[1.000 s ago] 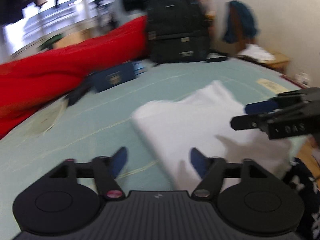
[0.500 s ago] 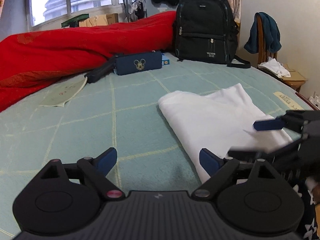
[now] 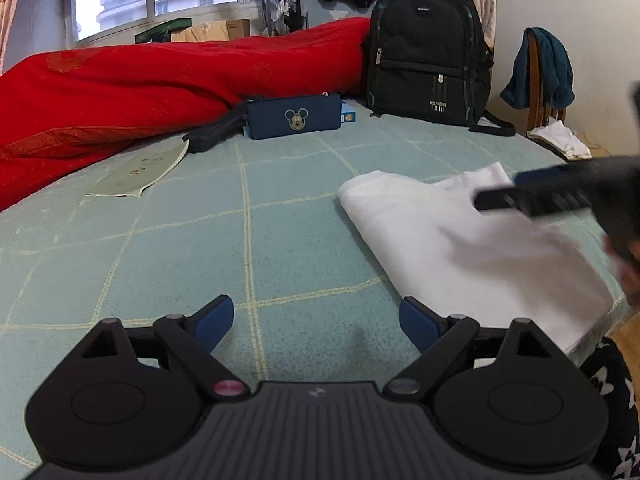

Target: Fold clothes

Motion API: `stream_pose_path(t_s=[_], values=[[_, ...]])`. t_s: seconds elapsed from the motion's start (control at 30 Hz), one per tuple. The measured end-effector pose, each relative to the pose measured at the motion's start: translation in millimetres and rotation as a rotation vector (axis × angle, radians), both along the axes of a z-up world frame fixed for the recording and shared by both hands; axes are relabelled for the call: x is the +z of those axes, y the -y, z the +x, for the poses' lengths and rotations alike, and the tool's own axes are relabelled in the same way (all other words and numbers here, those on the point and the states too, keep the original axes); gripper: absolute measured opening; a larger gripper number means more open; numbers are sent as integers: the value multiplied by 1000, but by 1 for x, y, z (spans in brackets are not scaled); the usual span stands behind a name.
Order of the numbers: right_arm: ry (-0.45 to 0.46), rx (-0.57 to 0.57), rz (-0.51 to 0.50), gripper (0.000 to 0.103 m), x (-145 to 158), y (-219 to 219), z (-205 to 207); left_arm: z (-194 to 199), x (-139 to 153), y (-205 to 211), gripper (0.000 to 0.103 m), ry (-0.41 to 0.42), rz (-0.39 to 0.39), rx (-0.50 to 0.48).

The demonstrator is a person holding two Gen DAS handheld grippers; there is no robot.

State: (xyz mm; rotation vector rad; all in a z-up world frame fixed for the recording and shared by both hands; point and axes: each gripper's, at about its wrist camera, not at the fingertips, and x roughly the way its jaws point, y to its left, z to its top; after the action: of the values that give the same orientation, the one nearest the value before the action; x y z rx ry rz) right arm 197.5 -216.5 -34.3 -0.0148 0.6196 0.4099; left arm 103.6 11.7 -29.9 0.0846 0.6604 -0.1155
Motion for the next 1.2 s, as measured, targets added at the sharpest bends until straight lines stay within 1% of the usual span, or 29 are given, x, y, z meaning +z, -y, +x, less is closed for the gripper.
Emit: stream_pose_path(t_s=[0.07, 0.13, 0.17, 0.23, 0.3, 0.4, 0.47, 0.5, 0.6, 0.63, 0.7, 0.77, 0.83, 0.93, 0.97, 1.03, 1.1, 1.13, 1.2], values=[[-44, -26, 2, 91, -17, 7, 24, 3, -2, -2, 90, -5, -3, 7], [-73, -84, -43, 91, -34, 16, 38, 8, -5, -5, 90, -14, -7, 18], [-88, -114, -34, 91, -40, 24, 41, 10, -6, -7, 90, -18, -9, 21], [-108, -155, 61, 91, -37, 42, 36, 15, -10, -9, 90, -25, -12, 24], [-75, -185, 84, 91, -23, 48, 19, 18, -13, -9, 90, -30, -10, 26], [-11, -137, 120, 91, -3, 44, -7, 20, -14, -5, 90, -26, -7, 14], [8, -74, 145, 94, 2, 36, -21, 19, -14, -2, 90, -27, -8, 1], [-9, -63, 143, 96, -3, 34, -23, 18, -14, -1, 90, -27, -9, -5], [-73, -45, 129, 96, -23, 29, -25, 15, -12, -1, 90, -29, -1, 2], [-97, -90, 96, 95, -32, 32, -25, 14, -11, -1, 90, -27, -1, 6], [-98, -166, 65, 94, -37, 39, -32, 10, -8, -3, 90, -21, -6, 9], [-83, -187, 119, 94, -29, 47, -47, 8, -5, -2, 90, -16, -15, 7], [-48, -162, 173, 96, -19, 47, -62, 6, -3, 2, 90, -14, -26, -1], [-7, -116, 149, 99, -14, 39, -75, 0, 0, 10, 90, -12, -35, -31], [-10, -128, 128, 99, -15, 37, -75, -4, 1, 12, 90, -8, -33, -37], [-14, -207, 88, 98, -19, 39, -77, -11, 5, 14, 90, 2, -24, -41], [11, -244, 91, 98, -13, 42, -82, -17, 8, 13, 90, 9, -25, -34], [27, -232, 109, 98, -8, 44, -85, -19, 10, 12, 90, 10, -30, -28], [51, -172, 145, 99, 0, 41, -91, -23, 12, 11, 90, 11, -44, -19]])
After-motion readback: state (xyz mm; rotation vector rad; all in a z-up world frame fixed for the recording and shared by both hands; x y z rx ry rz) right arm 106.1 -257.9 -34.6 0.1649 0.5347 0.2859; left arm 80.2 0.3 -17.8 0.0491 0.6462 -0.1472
